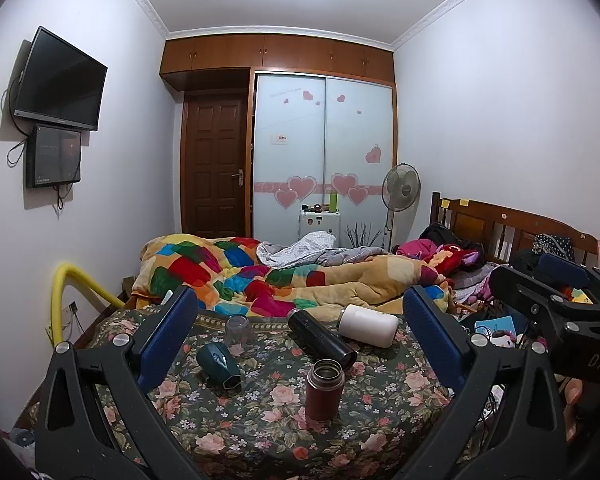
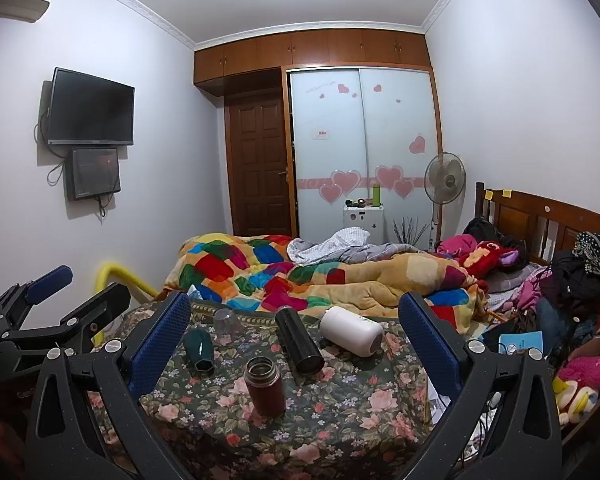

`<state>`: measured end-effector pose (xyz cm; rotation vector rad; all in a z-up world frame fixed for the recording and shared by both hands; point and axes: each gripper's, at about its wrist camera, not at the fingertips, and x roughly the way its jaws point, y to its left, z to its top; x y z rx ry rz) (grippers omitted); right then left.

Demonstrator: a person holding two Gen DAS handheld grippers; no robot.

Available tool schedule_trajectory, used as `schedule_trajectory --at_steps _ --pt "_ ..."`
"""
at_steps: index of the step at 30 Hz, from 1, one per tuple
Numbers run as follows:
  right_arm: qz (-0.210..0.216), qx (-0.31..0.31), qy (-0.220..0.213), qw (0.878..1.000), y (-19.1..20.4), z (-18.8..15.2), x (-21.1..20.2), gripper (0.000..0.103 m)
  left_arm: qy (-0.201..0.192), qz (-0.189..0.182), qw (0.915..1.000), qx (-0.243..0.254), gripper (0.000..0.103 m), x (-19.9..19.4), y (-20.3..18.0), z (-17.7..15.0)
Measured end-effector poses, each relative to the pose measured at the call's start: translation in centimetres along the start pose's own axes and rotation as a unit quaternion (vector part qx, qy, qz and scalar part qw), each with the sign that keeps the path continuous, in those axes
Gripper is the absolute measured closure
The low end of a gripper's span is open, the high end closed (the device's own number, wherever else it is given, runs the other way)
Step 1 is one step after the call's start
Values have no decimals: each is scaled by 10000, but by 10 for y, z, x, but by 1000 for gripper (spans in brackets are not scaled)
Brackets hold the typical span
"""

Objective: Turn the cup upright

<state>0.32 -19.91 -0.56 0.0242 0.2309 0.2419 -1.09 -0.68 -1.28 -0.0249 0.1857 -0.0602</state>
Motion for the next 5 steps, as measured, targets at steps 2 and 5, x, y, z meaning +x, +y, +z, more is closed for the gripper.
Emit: schedule_trajectory --at_steps 2,5 --pt "7 -1 5 10000 0 0 0 0 -4 7 10000 -9 0 0 1 -1" --pt "-1 -3 30 10000 -1 2 1 0 13 9 10000 -55 0 1 5 -2"
